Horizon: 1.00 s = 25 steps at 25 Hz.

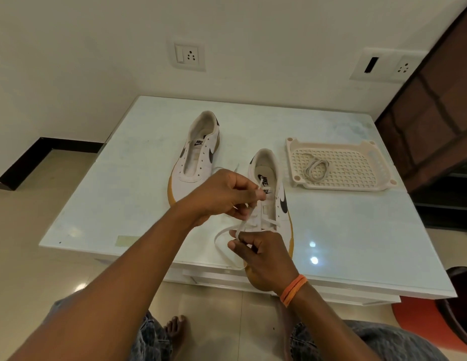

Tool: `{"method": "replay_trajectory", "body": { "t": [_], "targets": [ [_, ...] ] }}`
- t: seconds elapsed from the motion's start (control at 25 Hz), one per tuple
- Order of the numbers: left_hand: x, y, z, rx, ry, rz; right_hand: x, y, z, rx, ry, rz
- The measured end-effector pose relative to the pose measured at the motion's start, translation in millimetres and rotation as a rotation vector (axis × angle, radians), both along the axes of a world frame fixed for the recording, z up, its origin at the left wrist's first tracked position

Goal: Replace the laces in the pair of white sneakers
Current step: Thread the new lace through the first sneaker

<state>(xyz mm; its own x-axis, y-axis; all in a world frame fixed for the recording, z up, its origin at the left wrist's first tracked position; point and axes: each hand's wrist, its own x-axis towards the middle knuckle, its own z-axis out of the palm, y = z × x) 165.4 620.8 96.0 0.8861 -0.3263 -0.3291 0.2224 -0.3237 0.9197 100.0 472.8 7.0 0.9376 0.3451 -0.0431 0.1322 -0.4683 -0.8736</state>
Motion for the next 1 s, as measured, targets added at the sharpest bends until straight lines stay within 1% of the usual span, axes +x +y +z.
{"method": "replay_trajectory", "body": {
  "t": [0.08, 0.2, 0.28, 0.36, 0.48, 0.6, 0.68, 0.72, 0.84, 0.92, 1.0],
  "targets": [
    [-1, -9, -11, 0.153, -0.121, -0.016, 6, -11, 11, -0.017, 0.089, 0.000],
    [0, -17, -22, 0.318, -0.247, -0.012, 28, -49, 31, 0.095, 0.220, -0.200],
    [0, -22, -26, 0.426, -0.276, -0.088, 38, -71, 39, 0.221, 0.224, -0.333],
    [-3, -29, -26, 0.463, -0.264, -0.136, 40, -78, 41, 0.298, 0.217, -0.317],
    [-2, -37, -24, 0.439, -0.260, -0.117, 39, -71, 39, 0.259, 0.161, -0.274],
    [-2, -40, -26, 0.421, -0.248, -0.106, 41, -68, 34, 0.253, 0.137, -0.350],
    [-4, -41, -31, 0.429, -0.291, -0.054, 44, -72, 32, 0.240, 0.119, -0.447],
    [-4, -42, -36, 0.486, -0.376, -0.022, 45, -76, 31, 0.232, 0.119, -0.501],
    [-2, -46, -53, 0.808, -0.721, -0.008, 49, -82, 24, 0.188, 0.194, -0.557],
    [-2, -52, -61, 0.980, -0.856, -0.033, 49, -80, 18, 0.108, 0.225, -0.519],
    [-3, -57, -64, 1.055, -0.942, -0.052, 49, -77, 12, 0.033, 0.210, -0.481]
  ]
}}
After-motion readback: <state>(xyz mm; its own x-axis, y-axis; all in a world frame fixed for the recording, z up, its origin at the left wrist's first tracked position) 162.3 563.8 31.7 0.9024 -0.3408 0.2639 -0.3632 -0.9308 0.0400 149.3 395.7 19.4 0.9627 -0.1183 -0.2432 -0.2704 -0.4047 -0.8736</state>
